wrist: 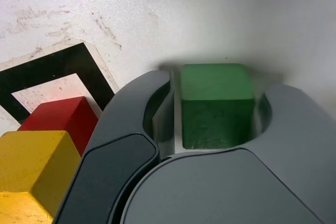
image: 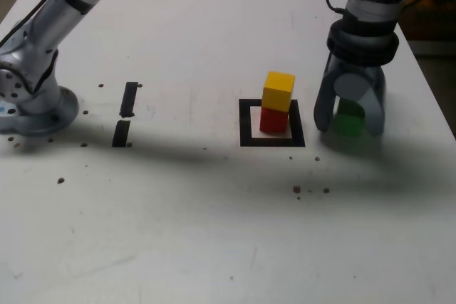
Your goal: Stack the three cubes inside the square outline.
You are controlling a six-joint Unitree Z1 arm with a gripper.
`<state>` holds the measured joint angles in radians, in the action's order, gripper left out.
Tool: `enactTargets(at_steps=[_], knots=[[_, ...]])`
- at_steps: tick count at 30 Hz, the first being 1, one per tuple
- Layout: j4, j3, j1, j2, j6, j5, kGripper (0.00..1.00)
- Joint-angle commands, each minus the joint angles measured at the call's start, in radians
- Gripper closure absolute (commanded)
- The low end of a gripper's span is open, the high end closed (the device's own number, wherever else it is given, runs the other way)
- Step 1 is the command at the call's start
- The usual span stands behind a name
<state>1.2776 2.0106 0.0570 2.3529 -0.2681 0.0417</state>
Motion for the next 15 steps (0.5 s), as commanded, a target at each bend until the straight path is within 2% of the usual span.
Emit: enactTargets(at_steps=[1, 8, 15], knots=[[0.000, 0.000, 0.001, -0.004, 0.000, -0.003, 0.85], [0.007, -0.001, 0.003, -0.009, 0.000, -0.012, 0.85], [0.025, 0.020, 0.020, -0.046, 0.001, -0.038, 0.85]])
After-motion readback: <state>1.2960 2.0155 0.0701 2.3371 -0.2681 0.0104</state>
